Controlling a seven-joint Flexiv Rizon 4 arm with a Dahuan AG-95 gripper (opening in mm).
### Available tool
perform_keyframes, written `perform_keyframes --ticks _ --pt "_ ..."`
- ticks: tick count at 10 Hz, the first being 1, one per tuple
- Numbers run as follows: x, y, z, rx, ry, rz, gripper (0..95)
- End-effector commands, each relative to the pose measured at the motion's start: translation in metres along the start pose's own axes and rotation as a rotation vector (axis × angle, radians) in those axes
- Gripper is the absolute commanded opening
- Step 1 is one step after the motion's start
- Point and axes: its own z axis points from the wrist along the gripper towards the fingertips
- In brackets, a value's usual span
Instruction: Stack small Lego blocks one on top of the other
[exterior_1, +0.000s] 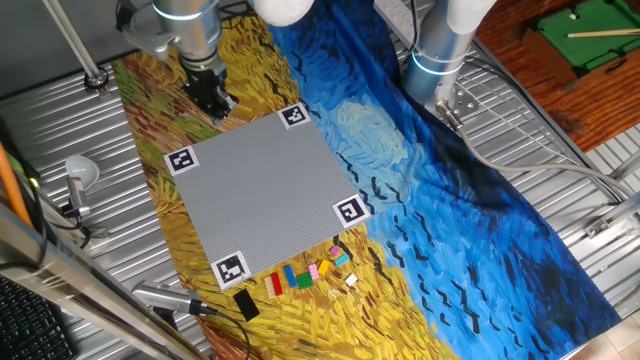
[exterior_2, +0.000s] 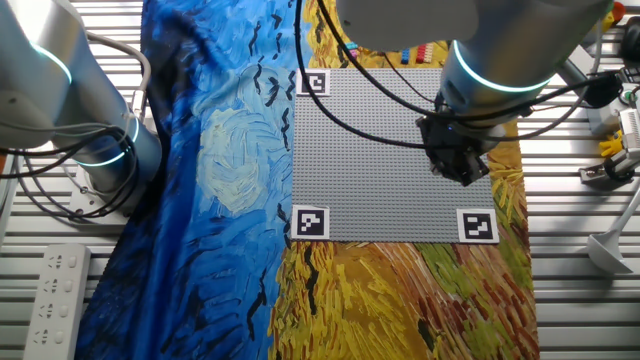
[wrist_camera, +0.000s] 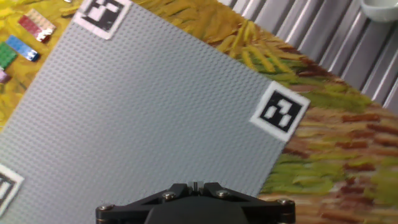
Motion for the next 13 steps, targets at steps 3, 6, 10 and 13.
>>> perform_keyframes --ticks 3,6,10,13 --pt "0.003 0.002 -0.001 0.002 -0.007 -0.006 0.0" --pt "0.002 0.003 0.0 0.015 -0.004 -0.117 0.0" --pt "0.002 0.003 0.0 0.019 0.025 -0.17 0.0" --pt "-0.018 0.023 0.013 0.011 0.02 -0.175 0.0"
